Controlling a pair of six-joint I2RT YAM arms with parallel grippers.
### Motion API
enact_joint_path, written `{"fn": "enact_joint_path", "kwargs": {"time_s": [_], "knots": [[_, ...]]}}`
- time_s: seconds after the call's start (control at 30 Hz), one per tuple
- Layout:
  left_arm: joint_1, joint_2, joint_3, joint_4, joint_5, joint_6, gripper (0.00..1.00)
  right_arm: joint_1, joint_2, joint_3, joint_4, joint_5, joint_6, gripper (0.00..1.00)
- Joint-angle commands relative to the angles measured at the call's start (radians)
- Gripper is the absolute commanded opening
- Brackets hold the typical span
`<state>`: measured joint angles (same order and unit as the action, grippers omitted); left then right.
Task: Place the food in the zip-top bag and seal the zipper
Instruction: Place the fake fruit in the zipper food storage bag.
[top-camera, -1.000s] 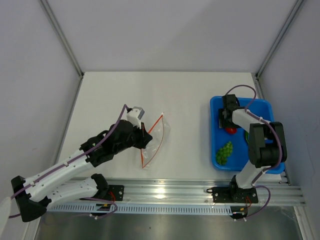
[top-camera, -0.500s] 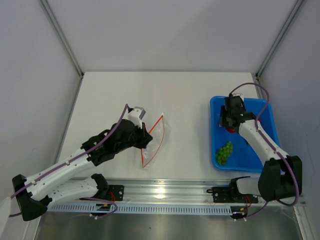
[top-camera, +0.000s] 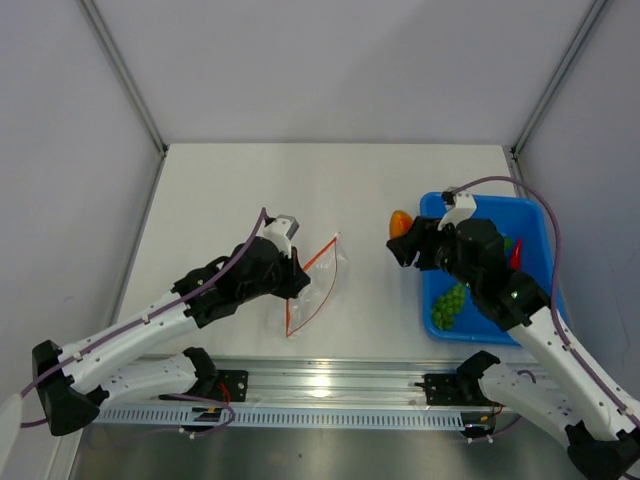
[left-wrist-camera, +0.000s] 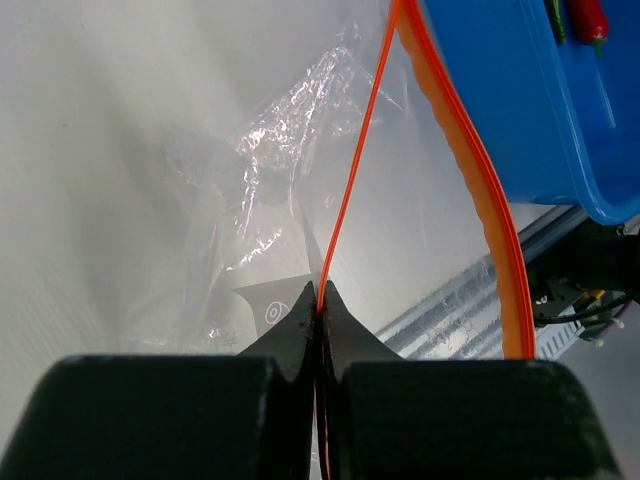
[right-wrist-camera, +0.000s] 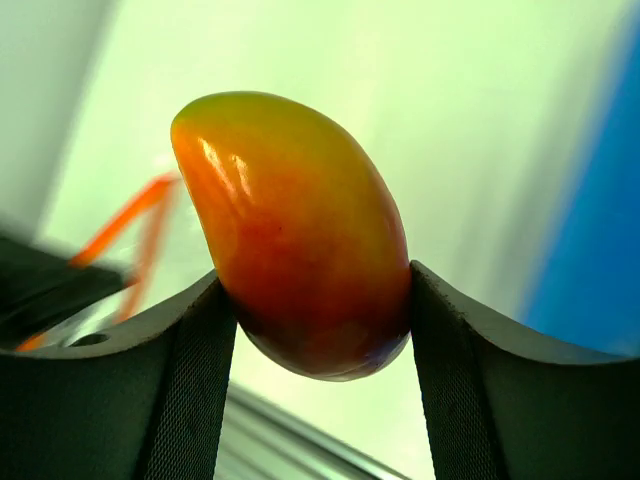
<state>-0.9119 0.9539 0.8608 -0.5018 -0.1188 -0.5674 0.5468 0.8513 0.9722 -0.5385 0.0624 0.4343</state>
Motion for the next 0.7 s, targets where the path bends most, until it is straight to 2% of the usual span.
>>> {"fn": "enact_joint_path", "kwargs": {"time_s": [0.0, 0.2, 0.33, 0.47, 0.67], "knots": [[0.004, 0.0, 0.034, 0.039, 0.059, -0.029, 0.01, 0.15, -0.049, -0.081, 0.287, -0.158, 0.08, 0.0], [0.004, -0.012, 0.026, 0.069, 0.166, -0.045, 0.0, 0.384, 0.014, -0.07, 0.429, -0.063, -0.02, 0.0], [0.004, -0.007, 0.02, 0.078, 0.2, -0.054, 0.01, 0.566, 0.055, -0.053, 0.495, 0.068, -0.091, 0.0], [0.004, -0.014, 0.004, 0.092, 0.223, -0.066, 0.0, 0.617, 0.097, -0.041, 0.526, 0.094, -0.115, 0.01], [0.004, -0.023, -0.006, 0.098, 0.248, -0.077, 0.0, 0.631, 0.132, -0.092, 0.665, 0.157, -0.117, 0.0]]}}
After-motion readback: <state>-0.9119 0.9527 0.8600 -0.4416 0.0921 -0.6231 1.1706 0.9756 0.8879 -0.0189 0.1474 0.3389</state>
